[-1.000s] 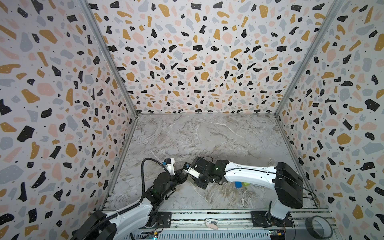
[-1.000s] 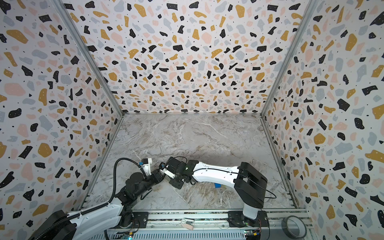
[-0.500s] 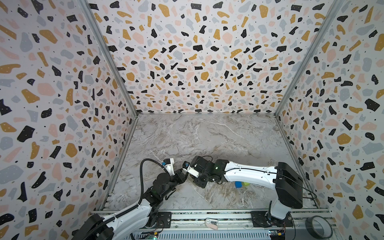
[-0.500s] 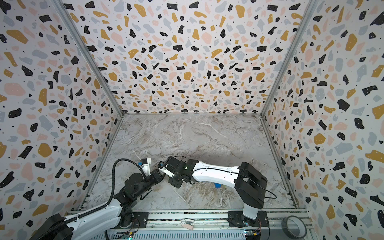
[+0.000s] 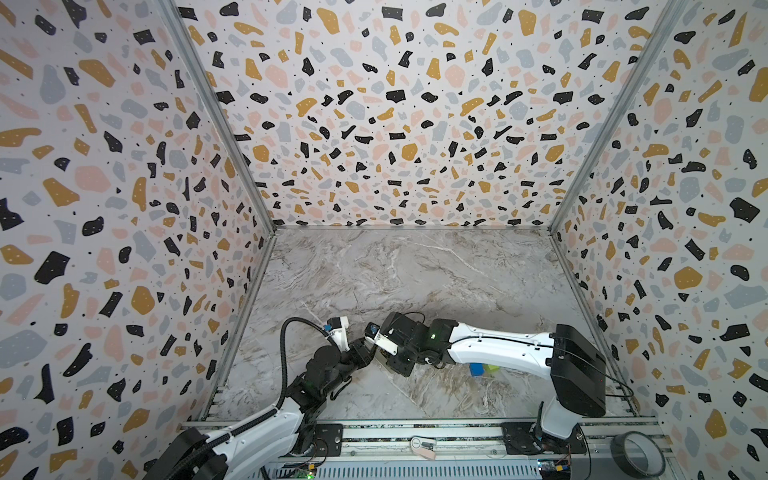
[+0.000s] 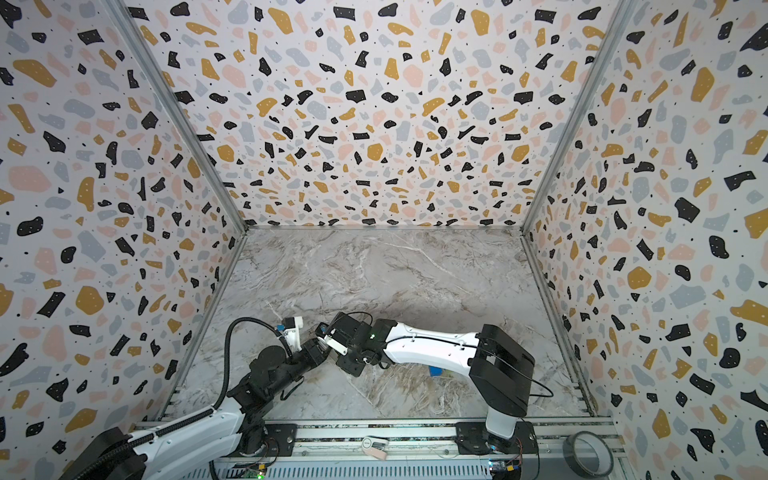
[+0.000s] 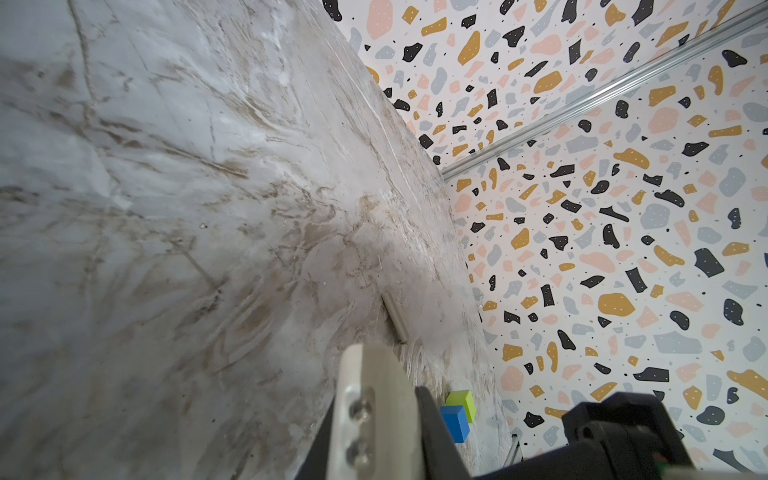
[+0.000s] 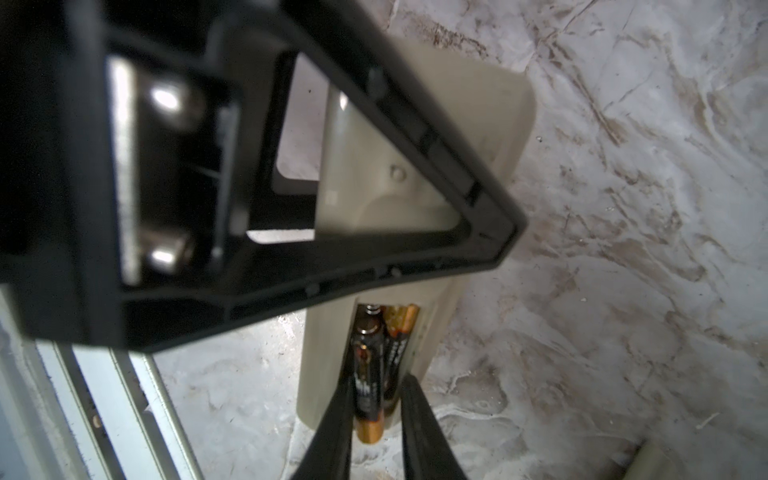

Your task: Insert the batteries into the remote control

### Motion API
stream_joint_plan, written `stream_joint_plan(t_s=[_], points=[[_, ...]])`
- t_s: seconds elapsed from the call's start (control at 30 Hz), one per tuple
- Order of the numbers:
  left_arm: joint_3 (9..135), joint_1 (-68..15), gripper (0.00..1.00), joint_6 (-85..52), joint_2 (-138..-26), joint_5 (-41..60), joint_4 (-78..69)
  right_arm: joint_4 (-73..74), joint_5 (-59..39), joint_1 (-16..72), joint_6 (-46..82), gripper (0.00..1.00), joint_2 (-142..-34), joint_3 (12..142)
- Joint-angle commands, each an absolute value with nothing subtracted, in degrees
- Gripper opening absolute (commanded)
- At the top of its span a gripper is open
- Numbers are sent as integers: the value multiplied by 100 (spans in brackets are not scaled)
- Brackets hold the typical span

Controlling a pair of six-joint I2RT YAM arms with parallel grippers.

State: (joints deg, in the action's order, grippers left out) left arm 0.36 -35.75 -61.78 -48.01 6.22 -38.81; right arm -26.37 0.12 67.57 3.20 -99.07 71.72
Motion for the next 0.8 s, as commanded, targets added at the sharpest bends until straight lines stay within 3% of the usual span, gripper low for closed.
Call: stream_joint_plan(t_s=[0.0, 0.33, 0.77], points=[[-74, -3639, 0, -6328, -4737, 896, -4658, -2636, 36, 6786, 365, 25, -9800, 7321], [-22, -3641, 0, -6394, -4806, 932, -4748, -2660, 45, 6810, 361, 26, -9669, 7348], [14, -3639, 0, -6527, -4944, 886, -4917, -2724, 53, 6812, 352, 13, -9724, 7426]])
